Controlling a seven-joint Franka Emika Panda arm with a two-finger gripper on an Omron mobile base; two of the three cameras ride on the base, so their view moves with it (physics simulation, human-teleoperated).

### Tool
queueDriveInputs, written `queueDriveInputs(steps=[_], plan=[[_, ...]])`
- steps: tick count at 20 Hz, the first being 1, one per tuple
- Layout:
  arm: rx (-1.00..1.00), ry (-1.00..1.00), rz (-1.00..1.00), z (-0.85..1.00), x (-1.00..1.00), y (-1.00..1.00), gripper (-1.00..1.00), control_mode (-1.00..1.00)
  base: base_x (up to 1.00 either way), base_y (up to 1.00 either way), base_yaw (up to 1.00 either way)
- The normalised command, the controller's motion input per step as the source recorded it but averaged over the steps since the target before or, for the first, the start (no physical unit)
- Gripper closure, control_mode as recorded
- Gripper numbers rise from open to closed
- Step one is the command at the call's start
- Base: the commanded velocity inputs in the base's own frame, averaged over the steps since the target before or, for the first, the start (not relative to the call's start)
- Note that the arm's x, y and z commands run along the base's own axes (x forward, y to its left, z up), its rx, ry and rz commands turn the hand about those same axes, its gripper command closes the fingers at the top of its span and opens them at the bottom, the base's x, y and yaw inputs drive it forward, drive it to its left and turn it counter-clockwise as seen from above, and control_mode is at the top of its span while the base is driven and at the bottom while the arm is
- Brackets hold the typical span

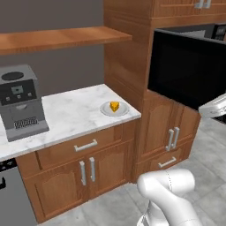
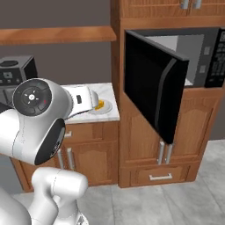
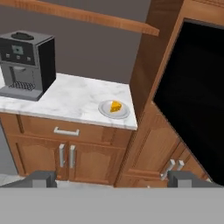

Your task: Pick the cheese from the counter and place it in the microwave. Then turn on the microwave.

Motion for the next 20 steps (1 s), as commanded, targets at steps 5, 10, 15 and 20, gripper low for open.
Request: queueDriveInputs(steps=[5,10,15,20], plan=[[0.00,0.00,0.00,0.00,0.00,0.00,-1.00,1.00,0.33,0.56,-0.16],[0.00,0.00,0.00,0.00,0.00,0.00,-1.00,1.00,0.35,0.45,-0.16],[0.00,0.00,0.00,0.00,0.00,0.00,-1.00,1.00,0.36,0.41,-0.16],[0.00,0.00,0.00,0.00,0.00,0.00,-1.00,1.00,0.31,0.45,-0.15]])
